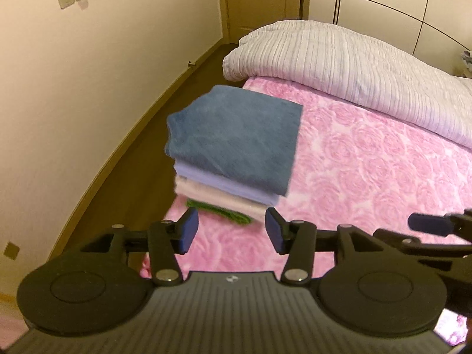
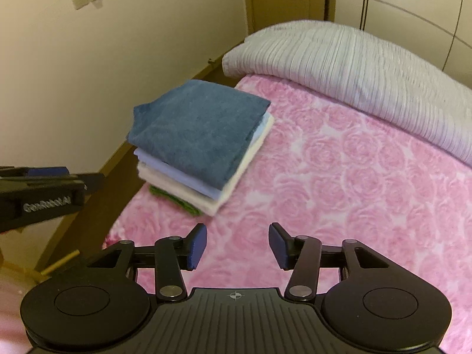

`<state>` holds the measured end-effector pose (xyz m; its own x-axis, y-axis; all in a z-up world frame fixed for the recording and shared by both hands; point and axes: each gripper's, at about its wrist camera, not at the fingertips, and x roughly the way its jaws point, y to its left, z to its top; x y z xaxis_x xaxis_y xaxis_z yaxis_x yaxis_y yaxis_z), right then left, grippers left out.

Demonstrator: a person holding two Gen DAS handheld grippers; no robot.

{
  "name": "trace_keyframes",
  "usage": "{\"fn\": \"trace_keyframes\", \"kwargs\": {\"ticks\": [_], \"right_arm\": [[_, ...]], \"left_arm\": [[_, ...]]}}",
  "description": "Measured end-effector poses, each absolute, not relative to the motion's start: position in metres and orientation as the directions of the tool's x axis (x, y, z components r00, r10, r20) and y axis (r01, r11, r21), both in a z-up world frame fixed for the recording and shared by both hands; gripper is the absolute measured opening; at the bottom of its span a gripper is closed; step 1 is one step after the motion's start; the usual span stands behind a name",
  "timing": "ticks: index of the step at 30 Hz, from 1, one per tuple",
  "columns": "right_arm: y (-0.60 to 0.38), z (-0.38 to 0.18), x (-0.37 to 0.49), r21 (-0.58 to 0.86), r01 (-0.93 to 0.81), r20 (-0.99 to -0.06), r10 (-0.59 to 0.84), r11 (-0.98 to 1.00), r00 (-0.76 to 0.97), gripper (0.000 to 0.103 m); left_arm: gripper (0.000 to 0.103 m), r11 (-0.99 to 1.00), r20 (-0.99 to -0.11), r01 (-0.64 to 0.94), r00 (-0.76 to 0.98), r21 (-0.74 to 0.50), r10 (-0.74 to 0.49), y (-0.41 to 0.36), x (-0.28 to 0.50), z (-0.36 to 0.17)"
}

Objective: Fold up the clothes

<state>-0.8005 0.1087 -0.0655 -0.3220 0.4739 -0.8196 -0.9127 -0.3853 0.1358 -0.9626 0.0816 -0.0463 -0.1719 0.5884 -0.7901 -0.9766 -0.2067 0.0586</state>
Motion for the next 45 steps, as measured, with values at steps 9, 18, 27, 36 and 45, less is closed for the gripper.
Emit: {"fn": "trace_keyframes", "kwargs": {"ticks": [9,18,27,36,45], "right_arm": [[0.07,-0.051,-0.729,0.074,-0.896,-0.813,0.493,-0.438,-0.308,0.057],[0.059,-0.044,-0.707,0.131,-0.874,-0.791,0.482,-0.467,-0.376,0.058],[0.082,-0.049,-0.714,0.142,-0.901,-0.811,0.473,-0.41,-0.343,0.058],[0.098,-0.057,-0.732,0.148,-0.909,-0.843,0.431,-0.39,-0.322,0.058],[0.114,-0.065,-0.741,0.127,-0.874,-0.854,0.397,-0.469,-0.337,0.058]], "left_arm": [[0.064,-0.312,-0.752,-0.949,-0.239,0.047,0.615,0.026,-0.888,-0.04],[0.064,-0.295,-0.756,-0.955,-0.214,0.029,0.619,0.019,-0.872,-0.033],[0.064,-0.256,-0.773,-0.965,-0.2,0.05,0.602,0.048,-0.888,-0.04],[0.064,-0.267,-0.793,-0.963,-0.196,0.044,0.577,0.056,-0.913,-0.043],[0.064,-0.335,-0.806,-0.941,-0.229,0.04,0.546,0.061,-0.908,-0.048]]}}
